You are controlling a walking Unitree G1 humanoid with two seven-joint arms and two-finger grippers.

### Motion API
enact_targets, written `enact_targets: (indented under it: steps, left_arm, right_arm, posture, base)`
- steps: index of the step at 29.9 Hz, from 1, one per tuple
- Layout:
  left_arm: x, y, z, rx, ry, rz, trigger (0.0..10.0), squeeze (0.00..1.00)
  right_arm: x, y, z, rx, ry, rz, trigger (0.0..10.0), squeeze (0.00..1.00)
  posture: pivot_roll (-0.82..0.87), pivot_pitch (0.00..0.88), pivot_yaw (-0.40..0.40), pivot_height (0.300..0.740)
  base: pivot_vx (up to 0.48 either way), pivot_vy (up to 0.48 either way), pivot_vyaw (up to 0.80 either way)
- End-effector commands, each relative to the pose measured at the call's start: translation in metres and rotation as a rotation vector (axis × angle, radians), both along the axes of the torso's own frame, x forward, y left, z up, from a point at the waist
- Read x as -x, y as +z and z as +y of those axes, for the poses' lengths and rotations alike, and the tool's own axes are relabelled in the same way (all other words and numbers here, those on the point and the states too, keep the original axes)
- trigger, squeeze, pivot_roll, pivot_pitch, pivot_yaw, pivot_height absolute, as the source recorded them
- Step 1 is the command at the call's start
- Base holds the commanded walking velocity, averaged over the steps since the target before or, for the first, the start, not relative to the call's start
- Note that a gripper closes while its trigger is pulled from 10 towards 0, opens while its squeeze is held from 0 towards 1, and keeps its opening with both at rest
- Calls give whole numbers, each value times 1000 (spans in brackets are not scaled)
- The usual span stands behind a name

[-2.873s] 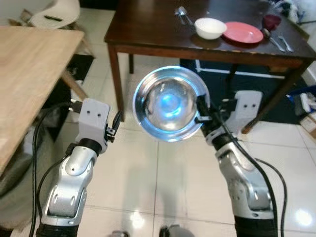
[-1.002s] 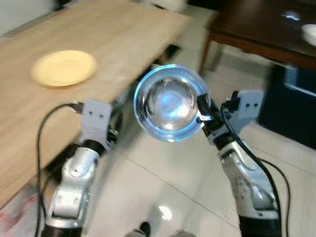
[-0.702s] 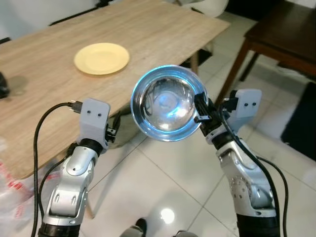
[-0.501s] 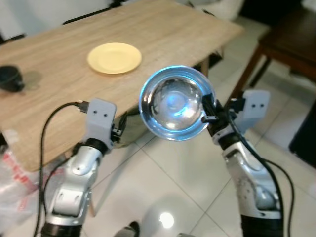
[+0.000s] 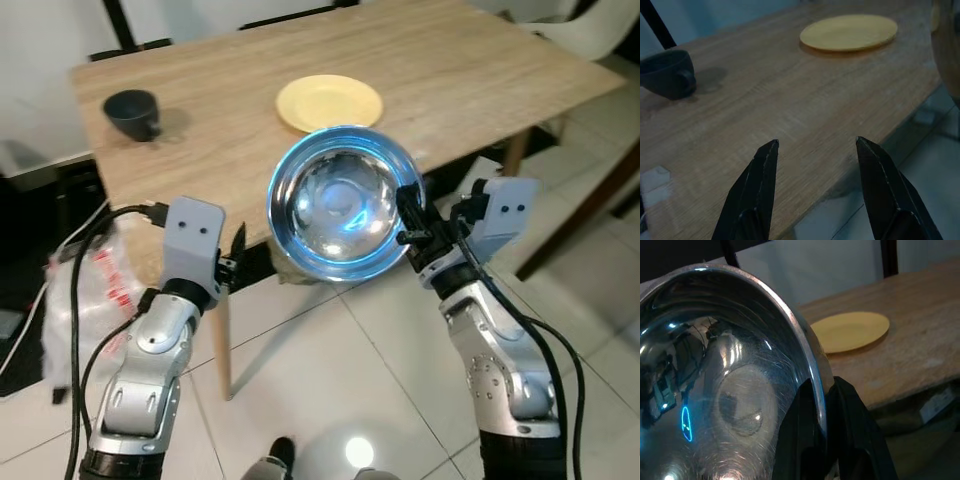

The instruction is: Setting the table

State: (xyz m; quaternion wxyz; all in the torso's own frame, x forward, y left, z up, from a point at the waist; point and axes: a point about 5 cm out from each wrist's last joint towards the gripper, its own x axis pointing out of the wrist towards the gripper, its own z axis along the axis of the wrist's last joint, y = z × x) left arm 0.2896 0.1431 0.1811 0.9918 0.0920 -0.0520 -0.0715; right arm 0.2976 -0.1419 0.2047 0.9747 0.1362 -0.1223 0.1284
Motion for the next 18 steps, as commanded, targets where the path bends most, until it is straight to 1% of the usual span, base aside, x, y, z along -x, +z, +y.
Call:
enact_targets:
  steps: [1,5,12,13,18]
  left_arm:
    - [0,-5,7,-13,28,27,10000,0]
    - [-1,-3,8,-15,38,20,10000,0]
    - [-2,-3,9,-20,53,19,10000,0]
    - [-3,-3,10,-25,62,18,10000,0]
    - [-4,-4,11,-36,80,19,10000,0]
  right_arm:
    - [-1,8,7,-38,25,-36,10000,0]
    - [-4,15,9,-69,42,-57,10000,0]
    - [-6,18,10,-107,49,-66,10000,0]
    - [-6,20,10,-128,54,-69,10000,0]
    - [-7,22,10,-158,62,-76,10000,0]
  posture:
    - [-80,42,49,740]
    - [-77,40,48,740]
    - [-73,39,47,740]
    - [-72,37,47,740]
    - [-70,35,47,740]
  base:
    - [0,0,763]
    - [0,0,763]
    - [0,0,760]
    - [0,0,756]
    - [0,0,749]
